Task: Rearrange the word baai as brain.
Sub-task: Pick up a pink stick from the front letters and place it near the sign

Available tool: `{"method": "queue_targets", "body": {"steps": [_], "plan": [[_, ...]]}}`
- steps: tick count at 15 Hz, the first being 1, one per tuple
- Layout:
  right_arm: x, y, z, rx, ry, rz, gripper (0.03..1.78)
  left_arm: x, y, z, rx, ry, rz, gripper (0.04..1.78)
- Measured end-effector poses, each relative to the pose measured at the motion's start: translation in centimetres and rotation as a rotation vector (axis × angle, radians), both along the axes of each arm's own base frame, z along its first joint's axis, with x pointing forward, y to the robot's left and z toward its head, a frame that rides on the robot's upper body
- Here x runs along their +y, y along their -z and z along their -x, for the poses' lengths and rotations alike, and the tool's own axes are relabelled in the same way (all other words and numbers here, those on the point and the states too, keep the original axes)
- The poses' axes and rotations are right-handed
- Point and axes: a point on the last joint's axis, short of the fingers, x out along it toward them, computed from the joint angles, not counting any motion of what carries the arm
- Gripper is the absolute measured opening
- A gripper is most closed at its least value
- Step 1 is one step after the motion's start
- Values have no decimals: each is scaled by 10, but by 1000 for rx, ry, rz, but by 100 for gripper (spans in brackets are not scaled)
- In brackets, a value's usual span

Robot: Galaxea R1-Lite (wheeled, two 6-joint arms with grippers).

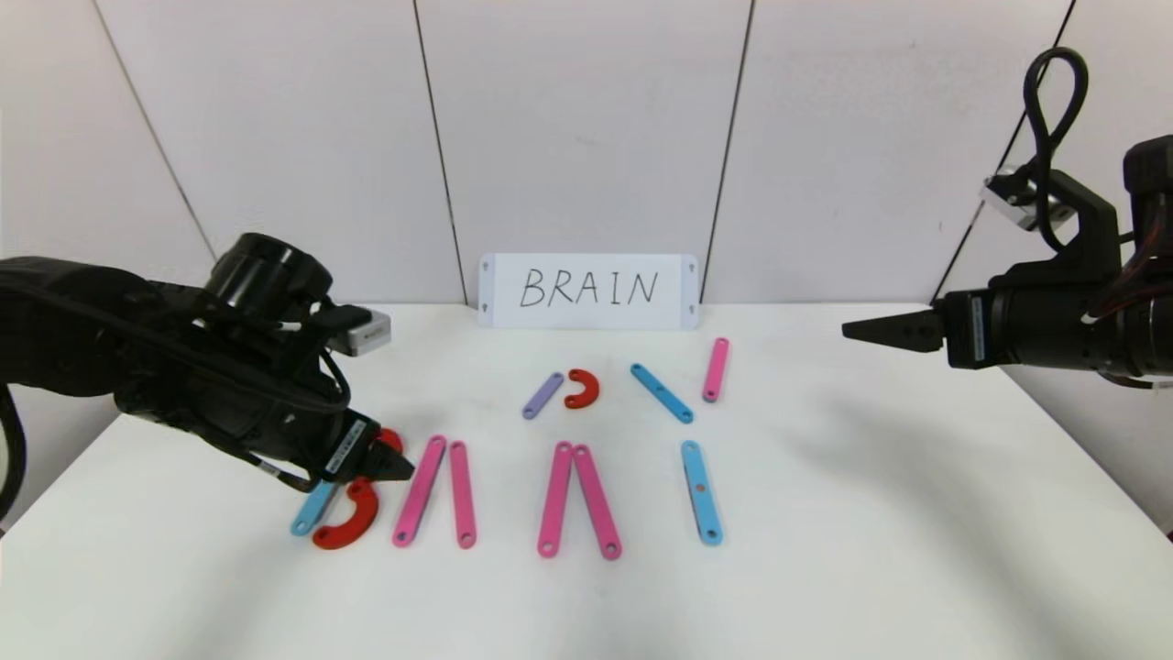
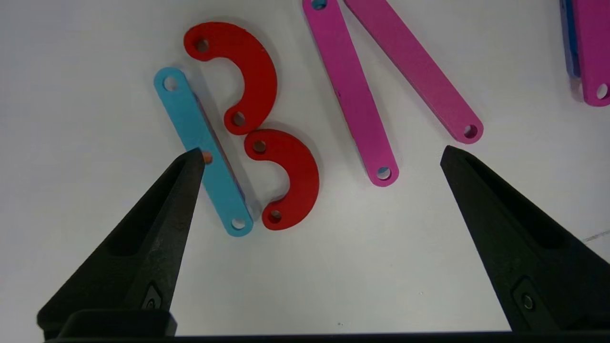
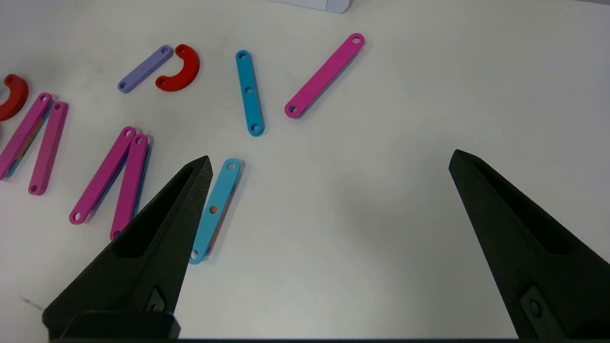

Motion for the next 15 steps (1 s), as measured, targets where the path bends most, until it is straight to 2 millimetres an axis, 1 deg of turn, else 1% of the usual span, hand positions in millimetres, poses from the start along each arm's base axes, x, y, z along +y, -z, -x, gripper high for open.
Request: {"method": "queue_targets", "body": {"steps": [2,5,9,15], "plan": [[0,1,-1,4,1,1,174,-7,11,-2,39,16,-13,174],[0,4,-1,12,0,3,174,-15,22,-6,78,32,-23,174],[1,5,-2,16,-1,4,174,-25,31,-10,99,57,-28,174],[0,7,-2,23,-2,8,174,-34,48,-18,132,50,-82,174]]}}
